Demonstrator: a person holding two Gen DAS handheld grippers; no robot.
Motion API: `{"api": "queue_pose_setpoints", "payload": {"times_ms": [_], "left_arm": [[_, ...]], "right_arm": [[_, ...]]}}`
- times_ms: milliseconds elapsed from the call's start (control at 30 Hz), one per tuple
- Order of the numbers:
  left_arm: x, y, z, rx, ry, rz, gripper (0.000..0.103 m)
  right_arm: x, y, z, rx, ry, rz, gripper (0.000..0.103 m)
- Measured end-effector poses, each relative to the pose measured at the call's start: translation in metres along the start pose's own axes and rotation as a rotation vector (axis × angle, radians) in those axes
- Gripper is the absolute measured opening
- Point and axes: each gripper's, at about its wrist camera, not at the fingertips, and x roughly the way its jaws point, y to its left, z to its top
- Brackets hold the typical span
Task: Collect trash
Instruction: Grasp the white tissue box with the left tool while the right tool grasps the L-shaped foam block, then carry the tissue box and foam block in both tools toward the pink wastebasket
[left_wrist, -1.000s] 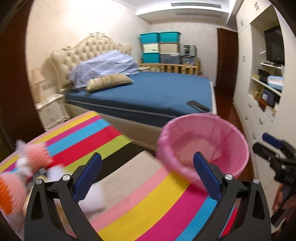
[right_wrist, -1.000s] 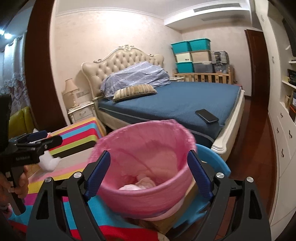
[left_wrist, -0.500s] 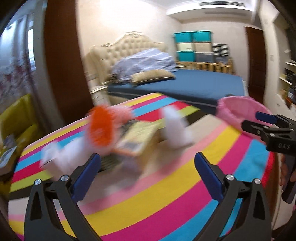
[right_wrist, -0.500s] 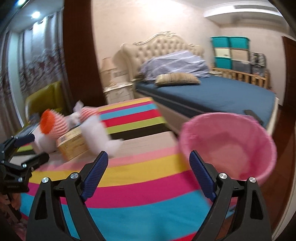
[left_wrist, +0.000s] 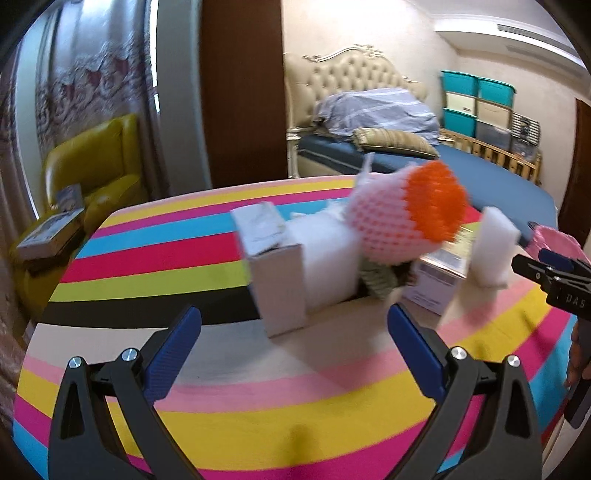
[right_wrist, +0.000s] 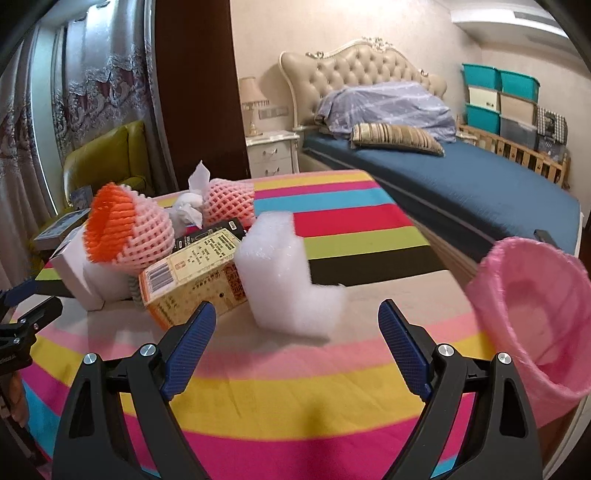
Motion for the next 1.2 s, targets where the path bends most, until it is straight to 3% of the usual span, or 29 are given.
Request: {"api": "queue_pose_setpoints", "payload": {"times_ms": [533,667,733,767,967,1200], "left_arm": [[0.039,0.01,0.027,-0.022,0.025,0.022,0.097],[0.049,0.008,0.028,-0.001,0.038,0.02,0.08],[0.054,0.007,0.029,0.004,0.046,0.013,0.062],[0.058,0.008,0.03,-0.001,0.051,0.001,0.046],[0.055,0.014,0.028,-0.03,0.034,-0.022,0.043],[0.02,0.011,0.021,-0.029,-0.043,-0.017,0.042]], "right_arm": [[0.041,0.014,0.023,-0.028,0.066,0.019,0.081],[0.047,0.015,0.023,-0.026,0.09,0.023,0.054],[0.047,0.015,0.023,-0.022,0.088,0.02,0.041],[0.045,0.014,0.023,-0.021,0.081,0.019,0.037],[0.033,0.018,0.017,-0.034,0.053,0.023,0.035],[0.005,0.026,0.006,-0.048,0.008,0.048,0.034]]}}
